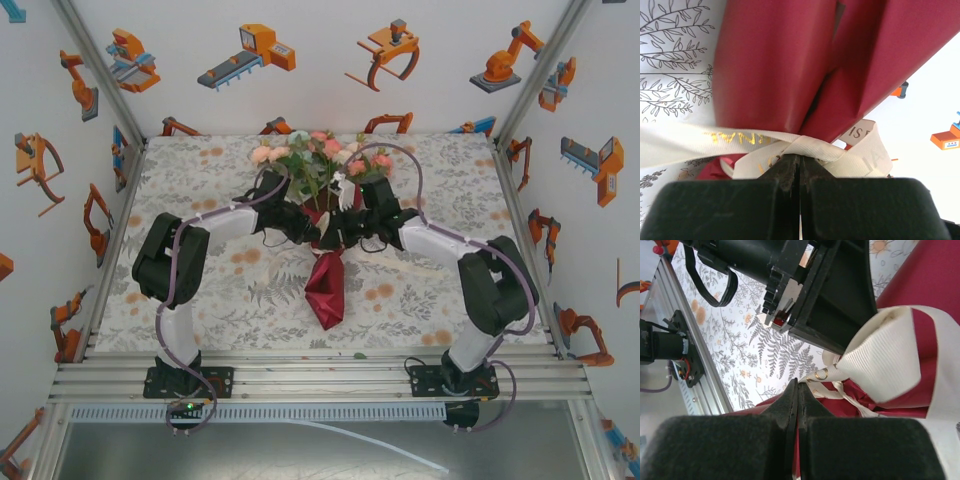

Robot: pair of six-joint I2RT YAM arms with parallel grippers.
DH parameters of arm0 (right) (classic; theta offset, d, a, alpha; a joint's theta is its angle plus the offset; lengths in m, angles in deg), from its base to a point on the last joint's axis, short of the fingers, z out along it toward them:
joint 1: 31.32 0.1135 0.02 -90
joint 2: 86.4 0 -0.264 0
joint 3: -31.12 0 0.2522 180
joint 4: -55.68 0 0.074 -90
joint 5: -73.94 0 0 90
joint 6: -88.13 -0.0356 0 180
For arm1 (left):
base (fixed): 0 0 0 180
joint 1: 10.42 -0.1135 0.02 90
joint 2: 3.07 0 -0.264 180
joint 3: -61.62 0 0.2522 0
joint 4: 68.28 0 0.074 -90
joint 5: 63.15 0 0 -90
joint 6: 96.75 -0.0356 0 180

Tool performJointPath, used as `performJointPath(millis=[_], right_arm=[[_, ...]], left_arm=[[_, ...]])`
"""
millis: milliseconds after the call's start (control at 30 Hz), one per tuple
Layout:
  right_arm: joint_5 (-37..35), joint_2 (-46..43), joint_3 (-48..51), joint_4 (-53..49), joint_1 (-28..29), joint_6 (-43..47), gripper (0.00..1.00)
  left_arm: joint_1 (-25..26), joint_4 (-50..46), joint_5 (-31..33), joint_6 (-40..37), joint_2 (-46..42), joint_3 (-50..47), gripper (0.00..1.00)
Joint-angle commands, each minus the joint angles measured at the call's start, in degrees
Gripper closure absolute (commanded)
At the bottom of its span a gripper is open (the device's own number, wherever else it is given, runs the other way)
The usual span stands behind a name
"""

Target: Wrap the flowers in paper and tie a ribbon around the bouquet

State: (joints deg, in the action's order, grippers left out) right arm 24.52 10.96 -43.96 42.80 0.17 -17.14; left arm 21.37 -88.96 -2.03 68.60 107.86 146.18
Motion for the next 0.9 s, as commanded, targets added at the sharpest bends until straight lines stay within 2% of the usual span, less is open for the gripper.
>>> performJointPath(millis=[0, 167, 300, 367, 633, 767, 867], right_arm=[[1.4, 0.2, -2.5, 0.8, 0.7, -0.9, 0.92], [-1.8, -0.5, -4.4, -2.6, 0.1, -1.4, 0.81], [-4.5, -3.6, -3.3, -2.4, -0.7, -2.4, 0.63], [-5.2, -5.2, -2.4, -2.5, -1.1, -2.6, 0.58], [-6.3, -13.7, 4.2, -3.3, -4.4, -3.9, 0.58], [-12.5, -17.4, 10.1, -3.5, -6.0, -0.4, 0.67], [-13.5, -15.5, 12.1, -1.3, -6.0, 0.4, 0.7]], left_arm=[[0.0, 2.3, -2.3, 1.7, 0.7, -1.3, 1.0], [0.3, 0.0, -3.5, 0.1, 1.5, -0.6, 1.0], [0.5, -3.2, -4.3, -2.2, 2.5, 0.4, 1.0], [0.5, -4.5, -4.3, -3.0, 2.8, 0.5, 1.0], [0.5, -5.9, -4.1, -3.5, 3.3, 0.7, 1.0], [0.5, -6.5, -3.7, -3.8, 2.9, 1.0, 1.0], [0.5, -7.0, -3.8, -4.1, 3.0, 1.4, 1.0]])
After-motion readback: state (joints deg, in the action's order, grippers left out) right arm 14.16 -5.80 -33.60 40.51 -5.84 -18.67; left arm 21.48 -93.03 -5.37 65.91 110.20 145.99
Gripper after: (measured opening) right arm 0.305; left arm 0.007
